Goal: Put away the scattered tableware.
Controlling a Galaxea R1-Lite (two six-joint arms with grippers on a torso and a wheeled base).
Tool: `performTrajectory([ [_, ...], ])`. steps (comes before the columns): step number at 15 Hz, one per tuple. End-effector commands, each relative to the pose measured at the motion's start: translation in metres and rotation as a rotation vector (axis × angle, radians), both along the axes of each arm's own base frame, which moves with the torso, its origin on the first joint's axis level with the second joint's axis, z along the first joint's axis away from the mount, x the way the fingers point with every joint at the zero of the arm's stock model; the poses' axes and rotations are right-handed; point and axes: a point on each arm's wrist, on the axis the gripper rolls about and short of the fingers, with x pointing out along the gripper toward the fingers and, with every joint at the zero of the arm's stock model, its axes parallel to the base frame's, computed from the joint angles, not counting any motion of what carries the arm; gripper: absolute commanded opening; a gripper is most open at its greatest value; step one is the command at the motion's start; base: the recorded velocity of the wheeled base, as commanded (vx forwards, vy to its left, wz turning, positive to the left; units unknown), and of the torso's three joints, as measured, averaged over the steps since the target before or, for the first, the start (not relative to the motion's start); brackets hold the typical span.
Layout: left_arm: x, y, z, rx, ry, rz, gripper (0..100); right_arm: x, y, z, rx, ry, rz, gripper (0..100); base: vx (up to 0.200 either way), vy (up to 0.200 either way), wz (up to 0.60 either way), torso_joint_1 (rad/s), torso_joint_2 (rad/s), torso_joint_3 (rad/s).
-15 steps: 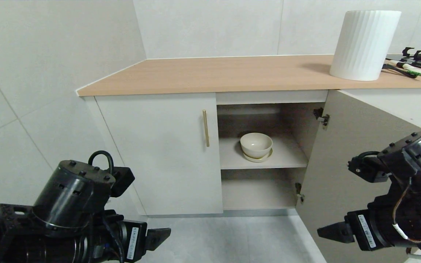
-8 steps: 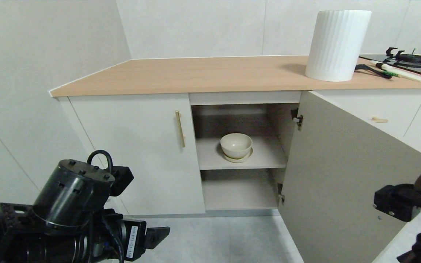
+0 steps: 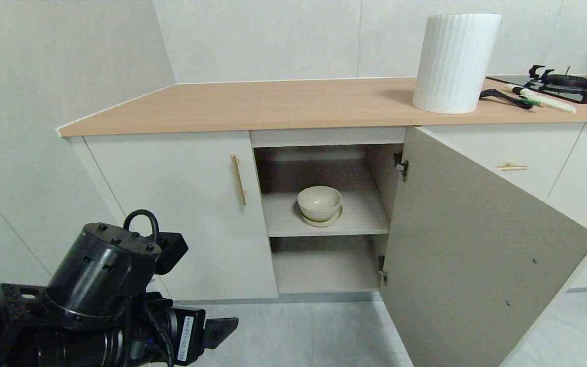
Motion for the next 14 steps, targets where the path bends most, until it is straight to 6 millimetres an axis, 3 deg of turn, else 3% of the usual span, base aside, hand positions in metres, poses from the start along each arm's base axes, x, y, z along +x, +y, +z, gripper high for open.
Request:
performTrajectory([
  [1,0.0,0.0,-0.001,0.002,0.003,0.001,100,0.003,-0.008,0.009,0.025,-0.05,-0.079,100,0.0,0.0,0.0,0.0,0.0,0.0],
  [10,0.0,0.0,-0.001,0.0,0.006,0.0,100,0.026,-0.048,0.021,-0.045,-0.149,-0.353,100,0.0,0.0,0.0,0.0,0.0,0.0],
  [14,0.0,0.0,-0.001,-0.001,0.005,0.0,100,0.056,-0.065,0.013,-0.085,-0.132,-0.471,100,0.0,0.0,0.0,0.0,0.0,0.0],
])
